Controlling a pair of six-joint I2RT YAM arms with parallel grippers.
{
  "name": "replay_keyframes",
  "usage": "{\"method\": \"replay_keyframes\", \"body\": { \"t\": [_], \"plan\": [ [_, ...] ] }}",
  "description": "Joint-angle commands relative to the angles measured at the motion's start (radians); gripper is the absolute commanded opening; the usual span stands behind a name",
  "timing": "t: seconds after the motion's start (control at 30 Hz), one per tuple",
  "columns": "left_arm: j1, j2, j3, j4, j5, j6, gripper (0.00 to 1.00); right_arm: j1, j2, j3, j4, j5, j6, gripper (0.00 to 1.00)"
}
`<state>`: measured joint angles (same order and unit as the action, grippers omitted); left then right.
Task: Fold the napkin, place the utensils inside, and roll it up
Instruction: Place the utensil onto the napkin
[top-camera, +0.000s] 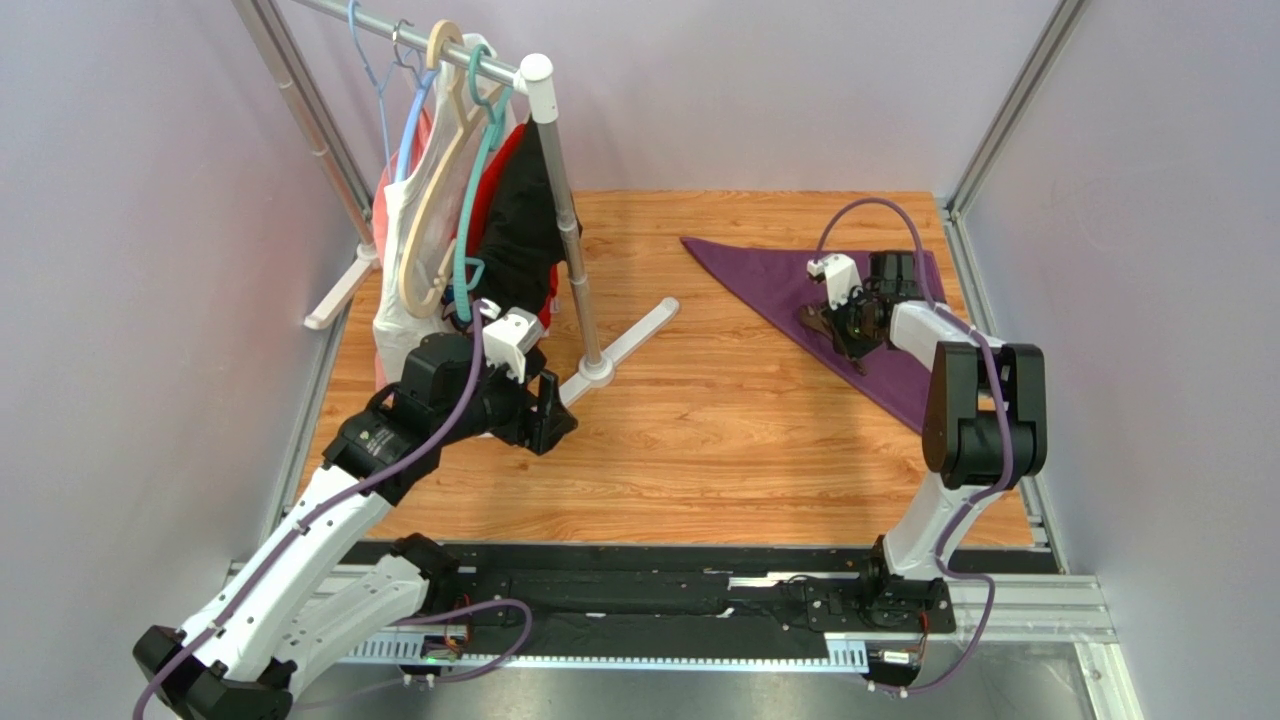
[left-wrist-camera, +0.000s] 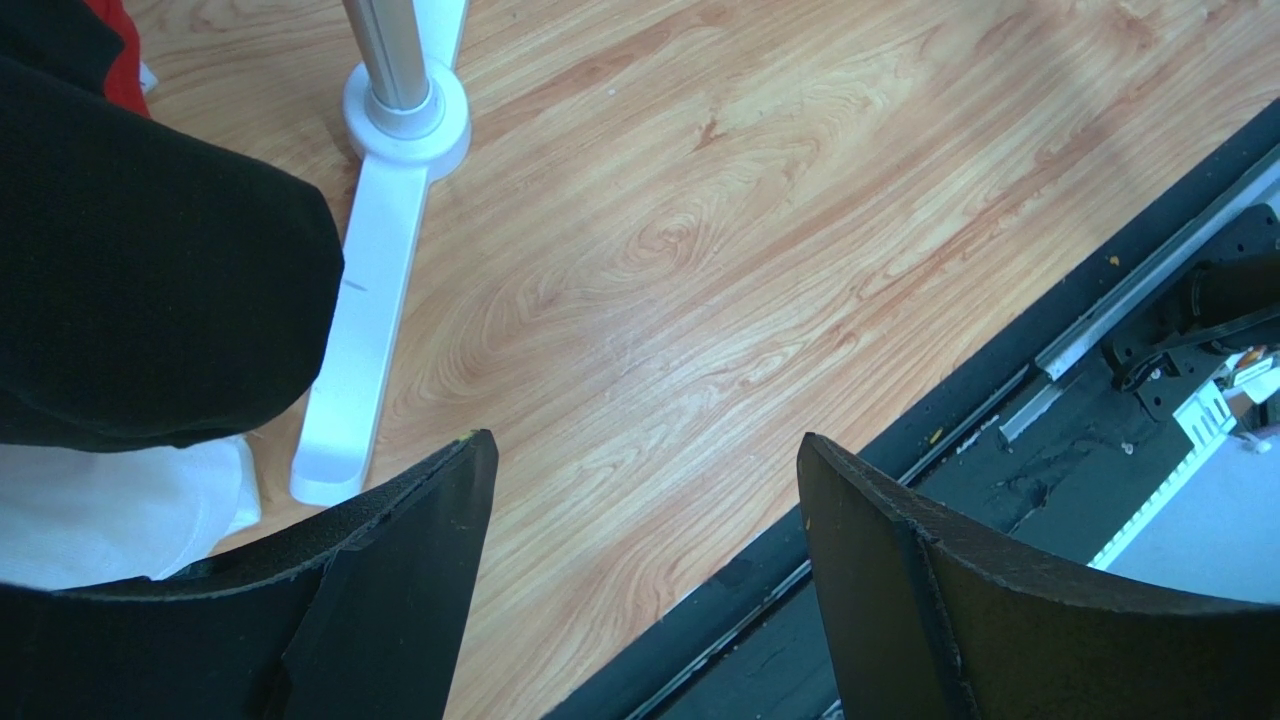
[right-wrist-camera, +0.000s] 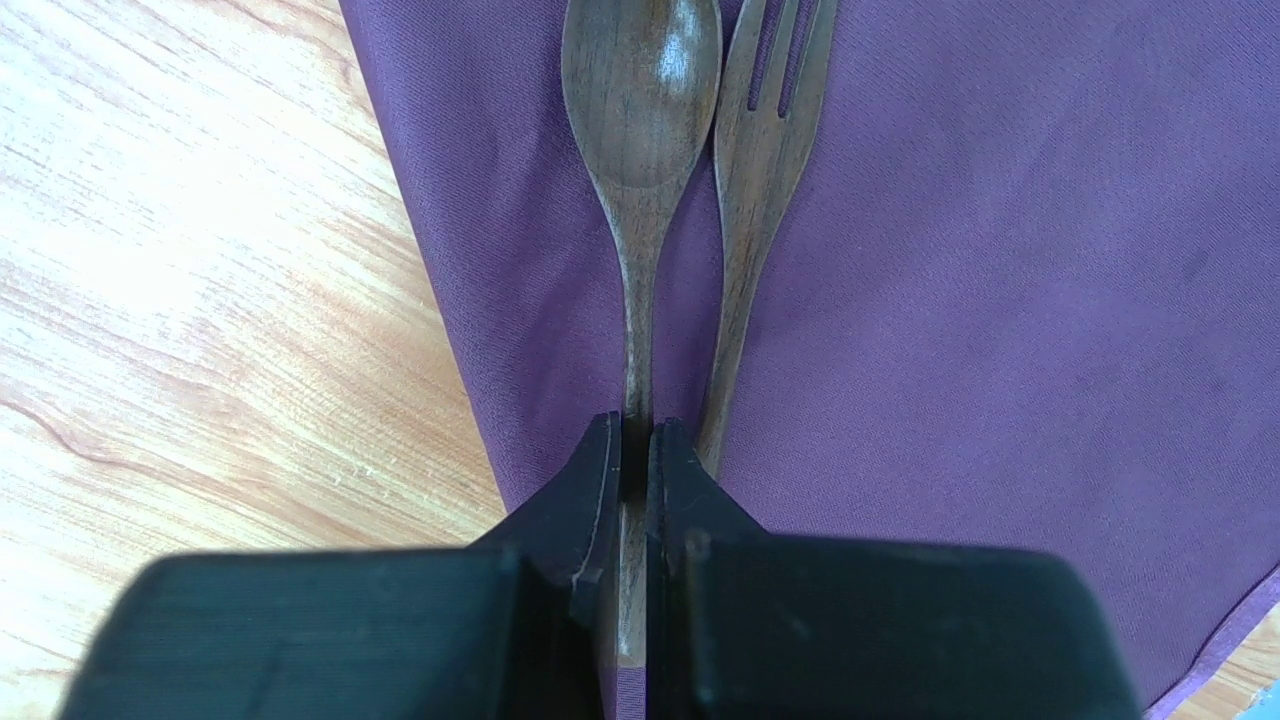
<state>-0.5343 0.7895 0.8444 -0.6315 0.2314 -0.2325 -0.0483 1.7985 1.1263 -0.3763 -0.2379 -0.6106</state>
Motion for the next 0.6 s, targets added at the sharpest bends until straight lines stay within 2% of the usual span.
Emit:
{"method": "replay_keyframes", "body": {
  "t": [0.0, 0.23, 0.57],
  "plan": [
    [0.008, -0.003, 0.002, 0.027, 0.019, 0.004, 0.83, -0.001, 0.013, 0.0, 0.034, -0.015, -0.009, 0.0],
    [0.008, -0.006, 0.002, 0.027, 0.017, 0.005, 0.83, 0.001, 0.01, -0.002, 0.036, -0.009, 0.006, 0.02],
    [0.008, -0.01, 0.001, 0.027, 0.025, 0.002, 0.83, 0.001, 0.007, 0.007, 0.039, 0.029, 0.046, 0.16]
  ]
}}
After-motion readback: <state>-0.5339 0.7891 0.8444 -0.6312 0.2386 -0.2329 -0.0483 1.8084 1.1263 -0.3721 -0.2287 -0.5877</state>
